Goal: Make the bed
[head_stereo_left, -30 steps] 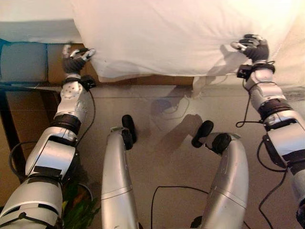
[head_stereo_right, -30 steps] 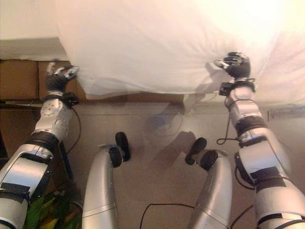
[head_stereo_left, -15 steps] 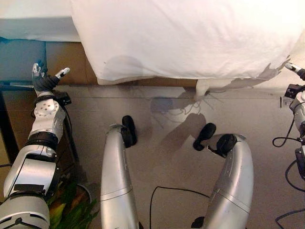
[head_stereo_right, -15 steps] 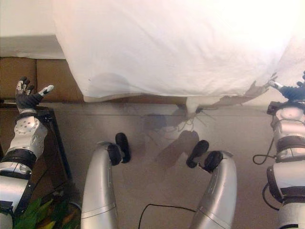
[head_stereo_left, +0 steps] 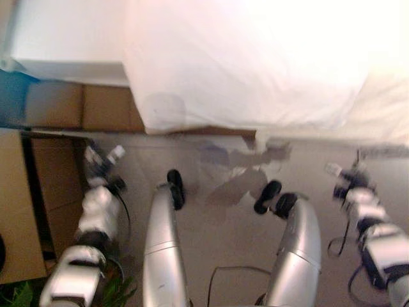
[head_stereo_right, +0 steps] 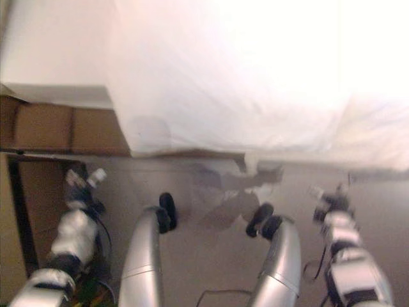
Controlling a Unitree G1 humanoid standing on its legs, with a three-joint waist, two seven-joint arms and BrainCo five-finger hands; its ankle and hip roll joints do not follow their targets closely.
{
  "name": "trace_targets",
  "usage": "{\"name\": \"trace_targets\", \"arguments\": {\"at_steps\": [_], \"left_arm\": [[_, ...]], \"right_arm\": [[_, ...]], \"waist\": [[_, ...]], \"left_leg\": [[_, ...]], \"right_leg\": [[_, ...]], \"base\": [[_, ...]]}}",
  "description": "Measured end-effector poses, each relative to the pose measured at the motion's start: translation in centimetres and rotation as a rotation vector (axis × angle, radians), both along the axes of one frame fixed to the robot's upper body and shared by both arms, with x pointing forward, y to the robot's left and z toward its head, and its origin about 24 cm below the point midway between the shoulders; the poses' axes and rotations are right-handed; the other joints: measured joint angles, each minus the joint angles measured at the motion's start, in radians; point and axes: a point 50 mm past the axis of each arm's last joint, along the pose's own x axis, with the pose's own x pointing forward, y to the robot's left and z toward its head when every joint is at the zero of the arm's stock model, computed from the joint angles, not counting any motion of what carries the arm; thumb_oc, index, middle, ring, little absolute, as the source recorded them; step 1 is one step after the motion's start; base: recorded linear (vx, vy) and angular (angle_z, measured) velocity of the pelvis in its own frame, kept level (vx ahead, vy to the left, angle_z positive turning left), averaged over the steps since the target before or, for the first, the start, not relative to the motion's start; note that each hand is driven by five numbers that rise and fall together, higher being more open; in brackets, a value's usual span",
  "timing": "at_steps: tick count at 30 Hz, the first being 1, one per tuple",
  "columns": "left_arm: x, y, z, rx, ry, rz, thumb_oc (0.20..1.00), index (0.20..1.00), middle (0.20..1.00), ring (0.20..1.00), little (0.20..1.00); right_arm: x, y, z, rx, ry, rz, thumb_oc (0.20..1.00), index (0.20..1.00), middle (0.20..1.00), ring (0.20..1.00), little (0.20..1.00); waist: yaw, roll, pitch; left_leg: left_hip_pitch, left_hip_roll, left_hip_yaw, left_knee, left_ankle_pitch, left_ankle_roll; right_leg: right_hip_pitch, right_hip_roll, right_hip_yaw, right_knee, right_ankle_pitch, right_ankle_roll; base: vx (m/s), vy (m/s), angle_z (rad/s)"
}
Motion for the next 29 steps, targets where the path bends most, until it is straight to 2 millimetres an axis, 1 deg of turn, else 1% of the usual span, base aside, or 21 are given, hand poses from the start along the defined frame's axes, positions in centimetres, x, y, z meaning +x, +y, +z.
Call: {"name": "trace_targets", "arguments": {"at_steps": [1, 2, 3, 4, 5, 6, 7, 8, 9, 10, 11, 12, 13, 14, 15, 17, 18, 21, 23, 29], "left_arm": [[-1.5, 0.0, -1.4, 0.007, 0.079, -0.013, 1.000, 1.000, 1.000, 1.000, 1.000], [-4.4, -0.4, -4.0, -0.047, 0.198, 0.015, 1.000, 1.000, 1.000, 1.000, 1.000], [-6.0, -0.7, -5.0, -0.081, 0.246, 0.040, 1.000, 1.000, 1.000, 1.000, 1.000], [-9.3, -1.1, -6.7, -0.083, 0.356, 0.014, 1.000, 1.000, 1.000, 1.000, 1.000], [-11.2, -1.1, -7.4, -0.082, 0.415, 0.003, 1.000, 1.000, 1.000, 1.000, 1.000], [-12.6, -0.9, -7.9, -0.086, 0.452, 0.014, 1.000, 1.000, 1.000, 1.000, 1.000], [-13.8, -1.0, -8.2, -0.079, 0.490, 0.001, 1.000, 1.000, 1.000, 1.000, 1.000], [-14.6, -0.9, -8.4, -0.051, 0.535, -0.040, 1.000, 1.000, 1.000, 1.000, 1.000], [-14.7, -1.0, -8.5, -0.042, 0.550, -0.067, 1.000, 1.000, 1.000, 1.000, 1.000], [-15.0, -1.2, -8.6, -0.028, 0.574, -0.104, 1.000, 1.000, 1.000, 1.000, 1.000], [-15.0, -1.2, -8.7, -0.017, 0.587, -0.121, 1.000, 1.000, 1.000, 1.000, 1.000], [-15.5, -1.3, -8.8, -0.016, 0.610, -0.134, 1.000, 1.000, 1.000, 1.000, 1.000], [-15.9, -1.4, -9.0, -0.021, 0.623, -0.132, 1.000, 1.000, 1.000, 1.000, 1.000], [-16.5, -1.5, -9.1, -0.015, 0.646, -0.147, 1.000, 1.000, 1.000, 1.000, 1.000], [-16.5, -1.5, -9.1, -0.005, 0.652, -0.164, 1.000, 1.000, 1.000, 1.000, 1.000], [-16.5, -1.7, -9.2, 0.018, 0.668, -0.210, 1.000, 1.000, 1.000, 1.000, 1.000], [-16.7, -1.8, -9.3, 0.023, 0.681, -0.226, 1.000, 1.000, 1.000, 1.000, 1.000], [-17.2, -1.8, -9.4, 0.034, 0.702, -0.245, 1.000, 1.000, 1.000, 1.000, 1.000], [-17.6, -1.8, -9.5, 0.032, 0.720, -0.243, 1.000, 1.000, 1.000, 1.000, 1.000], [-17.5, -1.9, -9.5, 0.034, 0.721, -0.253, 1.000, 1.000, 1.000, 1.000, 1.000]], "right_arm": [[-0.6, 0.9, -0.9, 0.015, 0.020, 0.026, 1.000, 1.000, 1.000, 1.000, 1.000], [-2.7, 2.5, -2.9, 0.063, 0.070, 0.057, 1.000, 1.000, 1.000, 1.000, 1.000], [-3.7, 3.3, -3.9, 0.086, 0.099, 0.071, 1.000, 1.000, 1.000, 1.000, 1.000], [-7.0, 4.1, -5.9, 0.103, 0.198, 0.100, 1.000, 1.000, 1.000, 1.000, 1.000], [-8.6, 4.4, -6.7, 0.112, 0.242, 0.110, 1.000, 1.000, 1.000, 1.000, 1.000], [-10.2, 4.5, -7.4, 0.113, 0.283, 0.116, 1.000, 1.000, 1.000, 1.000, 1.000], [-11.9, 4.2, -7.9, 0.107, 0.338, 0.124, 1.000, 1.000, 1.000, 1.000, 1.000], [-13.2, 4.1, -8.4, 0.107, 0.389, 0.125, 1.000, 1.000, 1.000, 1.000, 1.000], [-14.0, 4.0, -8.6, 0.106, 0.414, 0.131, 1.000, 1.000, 1.000, 1.000, 1.000], [-14.8, 4.0, -8.8, 0.104, 0.440, 0.145, 1.000, 1.000, 1.000, 1.000, 1.000], [-14.9, 4.1, -8.9, 0.105, 0.446, 0.154, 1.000, 1.000, 1.000, 1.000, 1.000], [-15.3, 4.3, -9.1, 0.104, 0.472, 0.167, 1.000, 1.000, 1.000, 1.000, 1.000], [-15.9, 4.3, -9.2, 0.107, 0.492, 0.164, 1.000, 1.000, 1.000, 1.000, 1.000], [-16.7, 4.4, -9.4, 0.108, 0.515, 0.165, 1.000, 1.000, 1.000, 1.000, 1.000], [-16.6, 4.3, -9.4, 0.103, 0.520, 0.172, 1.000, 1.000, 1.000, 1.000, 1.000], [-16.4, 4.4, -9.4, 0.099, 0.518, 0.180, 1.000, 1.000, 1.000, 1.000, 1.000], [-16.3, 4.4, -9.4, 0.100, 0.516, 0.182, 1.000, 1.000, 1.000, 1.000, 1.000], [-16.7, 4.4, -9.5, 0.103, 0.533, 0.179, 1.000, 1.000, 1.000, 1.000, 1.000], [-16.9, 4.3, -9.5, 0.104, 0.539, 0.177, 1.000, 1.000, 1.000, 1.000, 1.000], [-17.1, 4.1, -9.5, 0.104, 0.547, 0.175, 1.000, 1.000, 1.000, 1.000, 1.000]], "waist": [[-0.006, -0.002, 0.001], [0.004, -0.002, 0.000], [0.003, -0.002, -0.018], [0.009, -0.002, -0.090], [0.008, -0.002, -0.141], [0.008, -0.002, -0.193], [0.008, -0.004, -0.252], [0.021, 0.000, -0.266], [0.021, -0.002, -0.285], [0.028, -0.009, -0.330], [0.031, -0.006, -0.336], [0.032, -0.007, -0.351], [0.031, -0.008, -0.374], [0.032, -0.002, -0.441], [0.036, 0.000, -0.478], [0.034, 0.010, -0.497], [0.034, 0.015, -0.517], [0.034, 0.026, -0.526], [0.033, 0.026, -0.526], [0.032, 0.032, -0.523]], "left_leg": [[0.064, 0.001, 0.002, -0.040, 0.010, -0.006], [0.249, 0.003, 0.024, -0.172, 0.040, -0.013], [0.336, 0.000, 0.041, -0.242, 0.057, -0.013], [0.465, -0.005, 0.051, -0.356, 0.069, -0.017], [0.518, -0.008, 0.063, -0.412, 0.081, -0.019], [0.537, -0.006, 0.073, -0.442, 0.084, -0.023], [0.571, -0.011, 0.074, -0.474, 0.092, -0.033], [0.629, -0.019, 0.076, -0.531, 0.127, -0.038], [0.648, -0.022, 0.077, -0.550, 0.132, -0.040], [0.651, -0.024, 0.078, -0.562, 0.132, -0.040], [0.672, -0.024, 0.078, -0.579, 0.138, -0.041], [0.728, -0.030, 0.078, -0.610, 0.145, -0.041], [0.738, -0.032, 0.078, -0.616, 0.144, -0.042], [0.734, -0.032, 0.078, -0.628, 0.144, -0.042], [0.737, -0.031, 0.078, -0.640, 0.147, -0.047], [0.753, -0.032, 0.077, -0.645, 0.149, -0.050], [0.754, -0.032, 0.077, -0.652, 0.149, -0.051], [0.762, -0.034, 0.078, -0.656, 0.153, -0.050], [0.763, -0.034, 0.078, -0.657, 0.157, -0.048], [0.754, -0.042, 0.077, -0.657, 0.161, -0.038]], "right_leg": [[0.070, 0.015, -0.014, -0.048, 0.011, 0.006], [0.254, 0.043, -0.057, -0.178, 0.045, 0.019], [0.339, 0.059, -0.074, -0.244, 0.060, 0.033], [0.464, 0.080, -0.112, -0.348, 0.070, 0.048], [0.519, 0.101, -0.130, -0.408, 0.087, 0.062], [0.547, 0.119, -0.135, -0.451, 0.100, 0.071], [0.582, 0.126, -0.150, -0.490, 0.114, 0.075], [0.660, 0.146, -0.177, -0.557, 0.149, 0.083], [0.679, 0.153, -0.181, -0.586, 0.157, 0.088], [0.687, 0.156, -0.184, -0.605, 0.162, 0.090], [0.716, 0.166, -0.194, -0.634, 0.173, 0.091], [0.789, 0.182, -0.213, -0.697, 0.193, 0.097], [0.800, 0.184, -0.216, -0.713, 0.196, 0.101], [0.798, 0.190, -0.220, -0.725, 0.197, 0.104], [0.800, 0.194, -0.224, -0.730, 0.198, 0.104], [0.816, 0.194, -0.225, -0.730, 0.198, 0.105], [0.815, 0.193, -0.226, -0.731, 0.199, 0.107], [0.817, 0.193, -0.220, -0.730, 0.201, 0.106], [0.816, 0.190, -0.220, -0.724, 0.200, 0.107], [0.811, 0.177, -0.219, -0.719, 0.201, 0.110]], "base": [[0.34, -0.105, -0.16], [0.33, -0.083, -0.06], [0.32, -0.084, -0.04], [0.21, -0.059, -0.02], [0.16, -0.058, -0.04], [0.20, -0.028, 0.05], [0.20, -0.030, 0.20], [0.15, -0.021, 0.23], [0.04, -0.010, 0.11], [0.04, -0.010, 0.04], [0.01, -0.015, 0.08], [-0.01, -0.012, 0.13], [-0.02, 0.007, 0.13], [0.00, 0.021, 0.07], [-0.01, 0.026, 0.08], [-0.01, 0.018, 0.04], [0.00, 0.000, 0.00], [-0.02, 0.016, -0.02], [-0.03, 0.018, -0.01], [0.01, 0.009, 0.01]]}}
